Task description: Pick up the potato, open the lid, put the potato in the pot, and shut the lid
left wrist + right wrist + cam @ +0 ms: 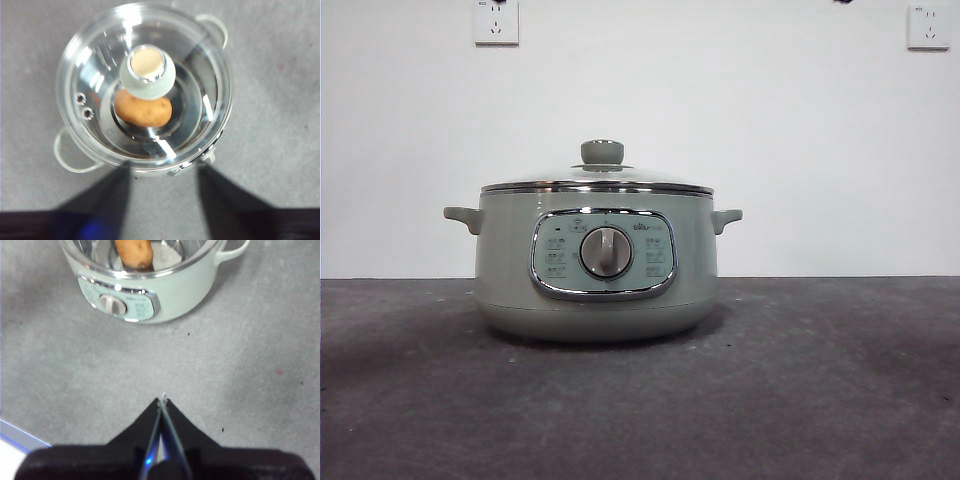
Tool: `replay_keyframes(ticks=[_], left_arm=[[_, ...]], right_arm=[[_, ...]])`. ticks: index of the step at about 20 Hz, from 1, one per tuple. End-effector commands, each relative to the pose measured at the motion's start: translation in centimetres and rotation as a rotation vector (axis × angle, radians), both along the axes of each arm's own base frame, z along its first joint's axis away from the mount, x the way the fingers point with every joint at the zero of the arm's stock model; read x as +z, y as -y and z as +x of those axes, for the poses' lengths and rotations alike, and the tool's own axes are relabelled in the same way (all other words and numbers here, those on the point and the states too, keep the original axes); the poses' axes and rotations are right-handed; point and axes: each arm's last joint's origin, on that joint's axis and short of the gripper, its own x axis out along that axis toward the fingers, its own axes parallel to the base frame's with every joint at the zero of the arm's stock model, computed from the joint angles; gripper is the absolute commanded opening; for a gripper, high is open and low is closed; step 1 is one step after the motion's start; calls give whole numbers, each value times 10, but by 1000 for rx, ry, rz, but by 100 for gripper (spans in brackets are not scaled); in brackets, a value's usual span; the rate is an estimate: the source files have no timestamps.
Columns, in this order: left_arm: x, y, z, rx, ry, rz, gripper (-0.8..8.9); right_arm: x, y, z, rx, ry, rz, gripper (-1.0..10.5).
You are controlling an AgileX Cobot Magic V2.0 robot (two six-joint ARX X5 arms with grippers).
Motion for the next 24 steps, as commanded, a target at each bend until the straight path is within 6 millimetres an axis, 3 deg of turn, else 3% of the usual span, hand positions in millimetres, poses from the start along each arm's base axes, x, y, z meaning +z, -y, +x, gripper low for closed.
replay_keyframes(ticks=[1, 10, 14, 17, 19, 21, 24], left_arm=[[4, -1, -4, -14, 21, -5, -1], [11, 6, 12, -10, 169, -74, -1], [7, -30, -1, 87, 69, 89, -1], [-5, -53, -15, 126, 102, 88, -1], [-23, -66, -26, 166, 224, 41, -1], [-55, -81, -41, 214, 375, -19, -1], [-131, -109, -75, 351, 553, -113, -1]], right_arm=[[-4, -2, 2, 2, -5, -12, 2], [-4, -2, 2, 1, -5, -12, 2], [-4, -2, 1, 1, -5, -12, 1], [-4, -2, 1, 2, -5, -12, 2], [-4, -2, 1, 1, -5, -12, 2], [-4, -2, 1, 1, -5, -12, 2], [-4, -2, 1, 2, -5, -12, 2]])
